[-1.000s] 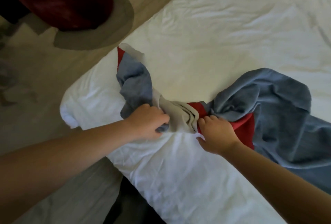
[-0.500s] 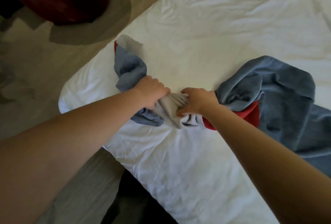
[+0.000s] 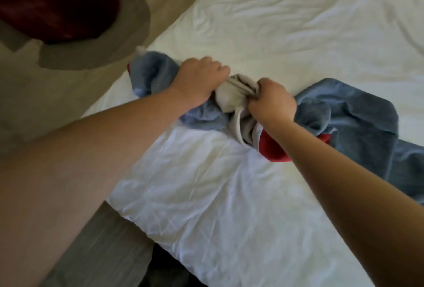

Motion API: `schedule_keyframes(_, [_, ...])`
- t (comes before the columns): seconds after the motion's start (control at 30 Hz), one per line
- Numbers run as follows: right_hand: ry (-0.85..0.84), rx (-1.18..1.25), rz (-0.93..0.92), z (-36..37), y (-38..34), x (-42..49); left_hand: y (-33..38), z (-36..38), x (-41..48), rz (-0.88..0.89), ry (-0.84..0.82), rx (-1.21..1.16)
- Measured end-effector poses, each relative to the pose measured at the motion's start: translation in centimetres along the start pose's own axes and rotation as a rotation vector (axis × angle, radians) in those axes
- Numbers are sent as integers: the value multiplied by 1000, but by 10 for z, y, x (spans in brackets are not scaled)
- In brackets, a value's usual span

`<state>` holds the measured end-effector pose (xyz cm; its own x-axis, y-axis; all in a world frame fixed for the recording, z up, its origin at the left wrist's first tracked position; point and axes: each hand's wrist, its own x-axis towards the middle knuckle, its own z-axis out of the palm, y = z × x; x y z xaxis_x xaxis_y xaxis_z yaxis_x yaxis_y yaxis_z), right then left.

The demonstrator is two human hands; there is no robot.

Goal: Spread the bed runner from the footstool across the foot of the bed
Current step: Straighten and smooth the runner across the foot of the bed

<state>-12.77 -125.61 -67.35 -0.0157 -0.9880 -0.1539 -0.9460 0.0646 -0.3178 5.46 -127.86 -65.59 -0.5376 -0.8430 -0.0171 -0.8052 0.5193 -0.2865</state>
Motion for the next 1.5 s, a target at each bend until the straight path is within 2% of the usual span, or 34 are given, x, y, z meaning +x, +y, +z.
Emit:
schedule_keyframes(0.1, [205, 111, 64, -13, 0, 23, -15, -26, 24, 13, 10, 178])
schedule_keyframes(0.2, [311, 131, 44, -7, -7, 20, -21, -14, 30, 30, 74, 79])
schedule_keyframes(0.3, [178, 60, -151, 15, -23, -6, -26, 15, 0, 48, 118, -46])
schedule_keyframes(0.43, [-6, -18, -468, 47, -51, -53, -42, 41, -54, 41, 11, -165])
schedule_keyframes(0.6, [-313, -187, -601, 83, -78, -117, -51, 55, -137, 77, -227, -216])
schedule_keyframes(0.7, [-473, -290, -670, 90, -78, -140, -54, 61, -177, -1, -294, -200])
schedule_keyframes(0.93, [-505, -324, -764, 77, -67, -157, -41, 48, -190, -207, -90, -300])
schedule_keyframes(1.07, [-402, -242, -815, 56, -76, -135, -38, 45, -157, -478, -21, -353])
schedule_keyframes(1.17, [-160, -113, -708, 41, -88, -100, -44, 50, -132, -672, -39, -390])
schedule_keyframes(1.23, [-88, -98, -588, 39, -97, -68, -53, 57, -117, -715, -18, -386])
schedule_keyframes(1.4, [-1, -83, -331, 59, -110, 13, -81, 75, -86, -536, -29, -366])
schedule_keyframes(1.5, [-158, 43, -181, 76, -122, 42, -94, 80, -67, -332, -109, -343])
